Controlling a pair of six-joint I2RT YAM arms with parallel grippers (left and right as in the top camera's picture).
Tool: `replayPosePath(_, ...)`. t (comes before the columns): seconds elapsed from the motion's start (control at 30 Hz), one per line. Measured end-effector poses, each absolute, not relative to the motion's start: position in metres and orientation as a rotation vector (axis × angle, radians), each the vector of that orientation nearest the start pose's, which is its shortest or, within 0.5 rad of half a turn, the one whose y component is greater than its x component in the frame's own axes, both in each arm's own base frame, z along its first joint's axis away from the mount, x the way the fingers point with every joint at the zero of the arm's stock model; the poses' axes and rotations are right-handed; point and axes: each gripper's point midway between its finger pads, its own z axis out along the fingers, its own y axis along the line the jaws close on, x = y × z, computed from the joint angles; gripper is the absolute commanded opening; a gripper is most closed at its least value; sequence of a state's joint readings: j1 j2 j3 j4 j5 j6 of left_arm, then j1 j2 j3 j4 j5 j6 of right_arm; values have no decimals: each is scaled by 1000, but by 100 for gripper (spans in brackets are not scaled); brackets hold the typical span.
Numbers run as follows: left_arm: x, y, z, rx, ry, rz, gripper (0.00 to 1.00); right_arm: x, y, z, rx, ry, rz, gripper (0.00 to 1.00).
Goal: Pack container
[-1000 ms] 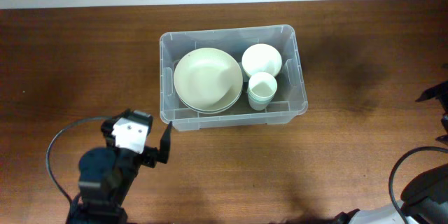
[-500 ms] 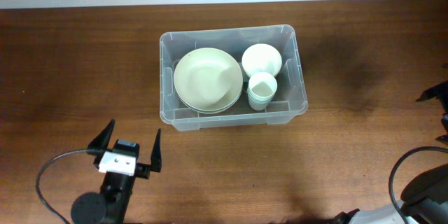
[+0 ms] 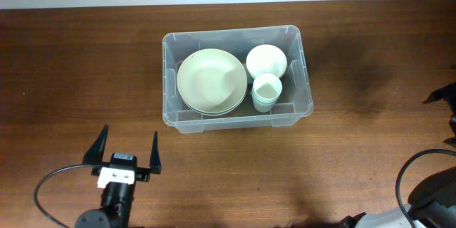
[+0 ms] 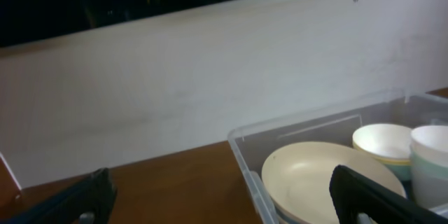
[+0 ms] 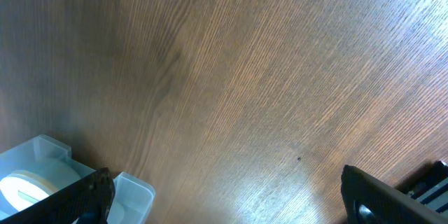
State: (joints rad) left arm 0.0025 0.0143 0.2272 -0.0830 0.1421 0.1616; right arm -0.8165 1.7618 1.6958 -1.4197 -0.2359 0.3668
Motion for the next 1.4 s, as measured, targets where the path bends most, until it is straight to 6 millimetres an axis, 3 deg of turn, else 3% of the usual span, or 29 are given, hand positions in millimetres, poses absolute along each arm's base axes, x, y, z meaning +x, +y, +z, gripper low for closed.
replayPosePath(0.23,239,-24,221,234,1431,29,100,261,-220,176,1656,2490,317,99)
replayPosePath(0.33,242,-25,215,234,1423,29,100,261,-220,176,1655,2490,317,99)
replayPosePath(0.57,245,-24,185,237,1522,19,99,261,-220,176,1656,2490,317,99)
replayPosePath(0.67,245,-24,161,239,1618,12,100,261,-220,176,1655,2490,317,99)
replayPosePath(1.4,245,-23,161,238,1618,15,99,261,-220,176,1656,2490,317,99)
